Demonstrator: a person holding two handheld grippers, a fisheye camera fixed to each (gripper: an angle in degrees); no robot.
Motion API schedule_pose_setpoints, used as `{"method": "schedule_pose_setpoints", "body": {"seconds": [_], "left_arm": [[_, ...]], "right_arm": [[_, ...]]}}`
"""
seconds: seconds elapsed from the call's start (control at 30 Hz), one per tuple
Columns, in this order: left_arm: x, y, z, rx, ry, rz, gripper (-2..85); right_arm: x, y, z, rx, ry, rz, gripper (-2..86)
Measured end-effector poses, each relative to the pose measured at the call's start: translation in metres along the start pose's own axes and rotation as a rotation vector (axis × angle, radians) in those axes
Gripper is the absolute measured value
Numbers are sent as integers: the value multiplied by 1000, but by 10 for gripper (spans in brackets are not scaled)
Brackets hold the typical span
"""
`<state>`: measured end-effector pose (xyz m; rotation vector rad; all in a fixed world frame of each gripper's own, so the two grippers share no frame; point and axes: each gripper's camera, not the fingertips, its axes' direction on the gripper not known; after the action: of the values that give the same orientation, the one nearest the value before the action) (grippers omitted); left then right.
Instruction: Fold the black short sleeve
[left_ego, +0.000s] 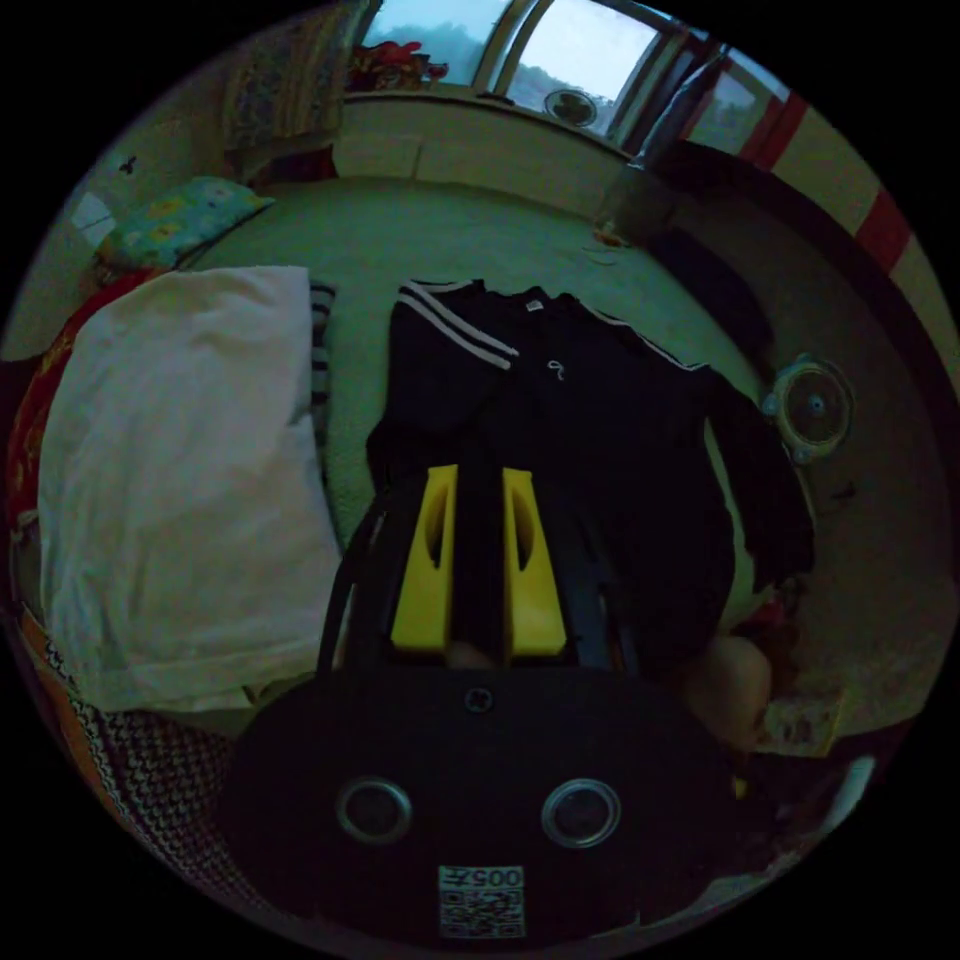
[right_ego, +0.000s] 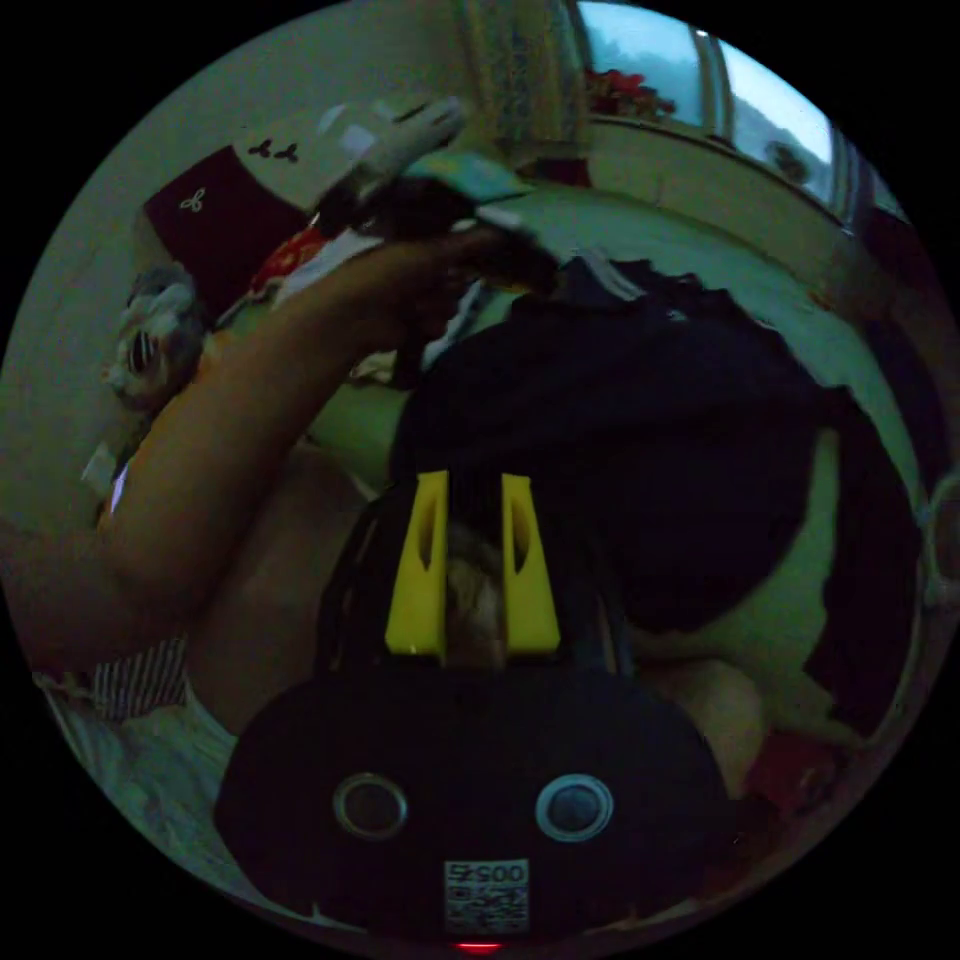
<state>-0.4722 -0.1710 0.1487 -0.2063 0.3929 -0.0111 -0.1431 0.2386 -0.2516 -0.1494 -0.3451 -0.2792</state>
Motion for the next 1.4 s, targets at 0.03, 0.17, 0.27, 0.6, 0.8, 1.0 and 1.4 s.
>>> {"method": "schedule_pose_setpoints", "body": {"seconds": [0.03, 0.17, 0.27, 0.6, 0.8, 1.0, 1.4], "left_arm": [[19, -7, 5, -4, 8, 39, 83], [84, -29, 26, -16, 1, 151, 86], [124, -43, 41, -28, 54, 200, 86], [212, -74, 72, -28, 78, 275, 88], [250, -93, 91, -37, 68, 313, 87], [287, -109, 115, -51, 82, 349, 95], [309, -154, 172, -28, 143, 358, 110]], "right_arm": [[15, -2, -6, 9, 13, 34, 47], [105, -14, -21, -30, 123, 255, 67], [142, -22, -15, -99, 235, 348, 75], [220, -92, 8, -218, 275, 298, 21], [281, -109, -14, -289, 231, 351, -8], [343, -160, -24, -332, 110, 374, 48], [527, -390, -54, 20, 229, 242, 83]]}}
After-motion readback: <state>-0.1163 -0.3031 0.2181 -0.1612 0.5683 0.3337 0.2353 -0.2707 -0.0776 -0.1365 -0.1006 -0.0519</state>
